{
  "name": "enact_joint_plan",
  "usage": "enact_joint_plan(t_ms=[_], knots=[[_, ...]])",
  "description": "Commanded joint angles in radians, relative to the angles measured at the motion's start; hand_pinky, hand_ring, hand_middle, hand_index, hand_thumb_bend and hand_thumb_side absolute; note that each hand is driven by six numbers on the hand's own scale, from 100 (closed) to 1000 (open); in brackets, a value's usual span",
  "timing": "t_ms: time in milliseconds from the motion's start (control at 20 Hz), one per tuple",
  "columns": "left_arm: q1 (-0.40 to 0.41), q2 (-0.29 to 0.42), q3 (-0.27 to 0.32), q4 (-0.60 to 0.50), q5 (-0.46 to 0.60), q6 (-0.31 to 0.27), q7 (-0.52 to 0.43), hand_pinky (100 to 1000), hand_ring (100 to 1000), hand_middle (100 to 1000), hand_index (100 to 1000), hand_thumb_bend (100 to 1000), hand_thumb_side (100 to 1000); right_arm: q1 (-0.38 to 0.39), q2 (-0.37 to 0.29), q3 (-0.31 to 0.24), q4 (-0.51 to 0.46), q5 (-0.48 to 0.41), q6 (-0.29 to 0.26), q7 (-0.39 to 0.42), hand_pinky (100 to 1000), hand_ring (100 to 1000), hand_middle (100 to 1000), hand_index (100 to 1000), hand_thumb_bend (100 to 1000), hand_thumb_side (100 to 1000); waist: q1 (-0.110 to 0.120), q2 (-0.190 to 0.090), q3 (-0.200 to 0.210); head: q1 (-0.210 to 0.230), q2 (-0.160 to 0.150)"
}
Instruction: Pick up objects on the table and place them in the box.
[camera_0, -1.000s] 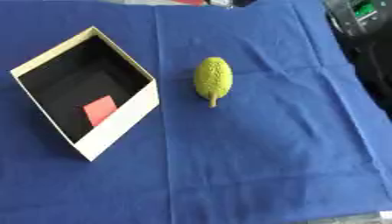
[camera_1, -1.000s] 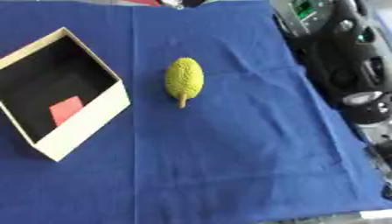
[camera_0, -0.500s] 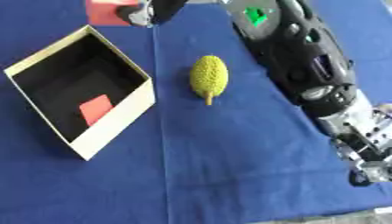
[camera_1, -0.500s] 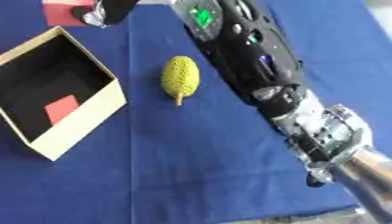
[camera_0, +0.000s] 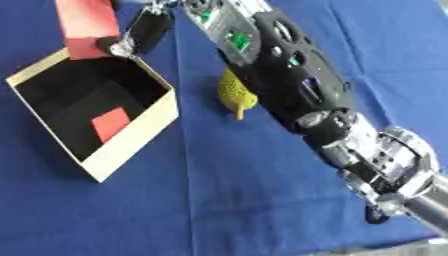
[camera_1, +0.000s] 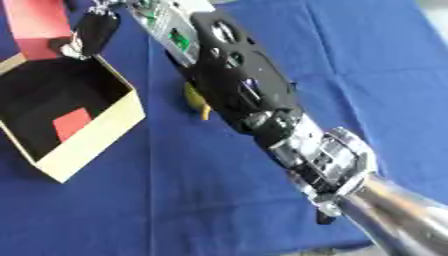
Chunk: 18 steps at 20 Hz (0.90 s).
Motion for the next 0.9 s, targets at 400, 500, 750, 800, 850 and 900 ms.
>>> enact_joint_plan(t_ms=[400,500,750,800,850,900], knots=[[-0.020,0.007,-0.002,-0.017,0.005,-0.008,0.004,708,780,760,797,153,700,-0.022,0.069,-0.005,0.067,0.073,-0.040,-0.015,773,599,313,894,100,146,0.001,-0.025,0.014,-0.012,0.007],[-0.020,0.007,-0.003,-0.017,0.005,-0.008,0.004,708,780,760,797,154,698,-0.020,0.074,-0.003,0.072,0.079,-0.047,-0.014,770,598,311,894,100,140,0.000,-0.027,0.014,-0.012,0.009],[-0.012,0.013,0.004,-0.017,0.005,-0.018,0.026,708,776,757,797,165,687,-0.018,0.063,0.016,0.033,0.081,-0.068,0.001,763,594,309,901,100,103,-0.003,-0.038,0.007,-0.003,0.023],[-0.009,0.015,0.006,-0.017,0.003,-0.019,0.031,708,777,757,798,166,687,-0.018,0.057,0.022,0.018,0.082,-0.071,0.005,761,592,306,903,100,101,-0.003,-0.041,0.004,-0.001,0.026],[-0.005,0.018,0.008,-0.017,0.001,-0.018,0.035,708,777,757,798,166,686,-0.017,0.052,0.029,0.003,0.082,-0.075,0.011,758,591,307,905,100,104,-0.004,-0.045,0.000,0.002,0.029],[-0.002,0.020,0.010,-0.017,-0.003,-0.017,0.039,709,777,757,798,167,685,-0.014,0.048,0.039,-0.011,0.080,-0.079,0.021,757,591,310,906,100,108,-0.004,-0.048,-0.003,0.004,0.033]])
